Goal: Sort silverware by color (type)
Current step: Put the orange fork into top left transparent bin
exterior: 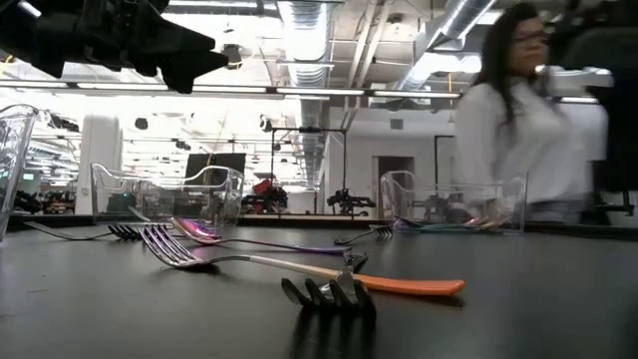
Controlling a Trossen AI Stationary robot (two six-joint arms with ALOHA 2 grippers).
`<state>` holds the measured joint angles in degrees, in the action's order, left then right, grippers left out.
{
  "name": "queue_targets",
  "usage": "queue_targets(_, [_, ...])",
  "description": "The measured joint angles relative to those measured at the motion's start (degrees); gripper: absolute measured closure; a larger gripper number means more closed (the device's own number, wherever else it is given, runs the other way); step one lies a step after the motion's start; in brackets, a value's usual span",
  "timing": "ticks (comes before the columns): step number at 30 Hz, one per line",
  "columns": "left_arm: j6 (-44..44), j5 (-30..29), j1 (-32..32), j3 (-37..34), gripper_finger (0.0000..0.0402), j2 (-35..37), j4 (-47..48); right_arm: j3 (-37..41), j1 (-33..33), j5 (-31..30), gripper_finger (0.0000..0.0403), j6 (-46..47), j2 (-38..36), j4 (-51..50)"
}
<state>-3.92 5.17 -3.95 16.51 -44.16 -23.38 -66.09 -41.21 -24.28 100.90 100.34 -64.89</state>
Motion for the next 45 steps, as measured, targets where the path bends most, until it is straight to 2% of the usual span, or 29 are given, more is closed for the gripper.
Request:
queue_targets(3, [-0.6, -0.1, 0.1, 0.0, 0.0203, 0.0, -0.3, 1.1, -2.1, 2.6, 0.0169, 3.4, -1.1, -3.5])
queue_targets(6, [-1.0, -0.5, 0.1, 0.0, 0.0203, 0.0, -1.2, 4.5, -3.2, 3.6, 0.0158, 4.4, -2.6, -2.6])
queue_targets(15, [-0.9, -0.8, 0.1, 0.0, 0.0203, 0.0, -3.7, 22.9, -3.3, 4.7, 0.0163, 3.8, -14.4, 17.5])
queue_targets(22, [-0.9, -4.0, 0.1, 0.0, 0.0203, 0.0, -3.6, 31.1, -3.4, 4.8, 0.0170, -3.7, -20.5, 28.9])
queue_targets(28, [-0.9, -6.5, 0.1, 0.0, 0.0203, 0.0, -3.5, 33.2, -3.4, 5.6, 0.0218, -6.5, -21.9, 30.4])
queue_targets(34, [-0.9, -11.6, 0.1, 0.0, 0.0203, -1.5, -4.2, 33.4, -3.4, 6.2, 0.0335, -6.7, -22.9, 30.0])
queue_targets(37, [-1.2, -12.1, -0.2, 0.0, 0.0203, -4.2, -7.1, 33.4, -3.1, 5.6, 0.0388, -6.7, -24.1, 30.2])
queue_targets(45, [-1.4, -11.7, -1.3, 0.0, 0.0203, -16.7, -20.1, 33.4, 0.4, -1.8, 0.0394, -9.2, -27.9, 24.1])
